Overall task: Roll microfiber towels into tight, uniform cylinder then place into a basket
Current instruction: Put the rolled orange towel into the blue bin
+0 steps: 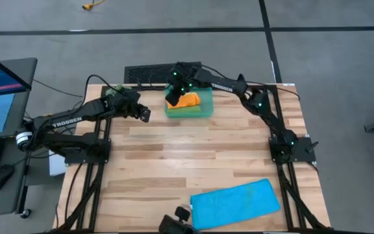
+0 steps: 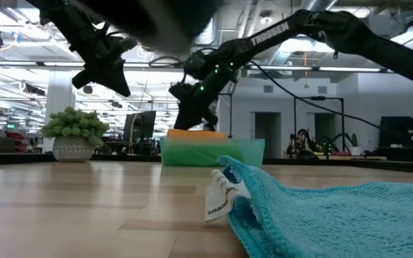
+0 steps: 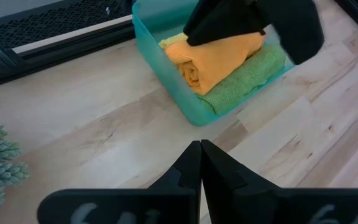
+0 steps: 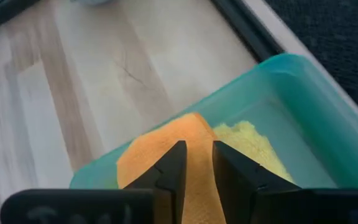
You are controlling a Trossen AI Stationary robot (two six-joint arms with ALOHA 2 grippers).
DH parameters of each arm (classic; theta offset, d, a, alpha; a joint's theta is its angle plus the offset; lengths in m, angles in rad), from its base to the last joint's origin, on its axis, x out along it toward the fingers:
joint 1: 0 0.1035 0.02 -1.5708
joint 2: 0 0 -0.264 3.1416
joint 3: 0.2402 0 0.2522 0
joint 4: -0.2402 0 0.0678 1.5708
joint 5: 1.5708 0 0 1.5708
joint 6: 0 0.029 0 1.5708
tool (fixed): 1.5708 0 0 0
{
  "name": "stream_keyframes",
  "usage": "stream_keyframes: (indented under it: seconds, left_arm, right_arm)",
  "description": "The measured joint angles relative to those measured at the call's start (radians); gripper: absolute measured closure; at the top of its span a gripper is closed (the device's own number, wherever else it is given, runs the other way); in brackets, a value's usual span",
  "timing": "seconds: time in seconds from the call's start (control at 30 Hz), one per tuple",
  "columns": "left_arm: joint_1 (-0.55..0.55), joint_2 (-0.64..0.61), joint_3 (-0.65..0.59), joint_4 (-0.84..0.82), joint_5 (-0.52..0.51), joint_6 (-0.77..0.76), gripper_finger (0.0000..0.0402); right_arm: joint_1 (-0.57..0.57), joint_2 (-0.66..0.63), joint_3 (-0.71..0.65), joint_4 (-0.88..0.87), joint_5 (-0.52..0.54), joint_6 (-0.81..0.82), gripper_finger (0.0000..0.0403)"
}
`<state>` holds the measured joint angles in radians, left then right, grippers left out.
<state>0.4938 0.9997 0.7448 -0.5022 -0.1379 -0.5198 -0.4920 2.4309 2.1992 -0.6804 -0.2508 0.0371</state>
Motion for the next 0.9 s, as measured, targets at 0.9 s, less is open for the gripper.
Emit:
stream_keyframes:
  seconds: [0.9]
  left_arm:
    - [0.0,0.0,0.0,-0.005,0.001,0.0,0.0401]
  right_arm:
    - [-0.02,0.029,0.018,-0.071,0.014,0.017,0.0303]
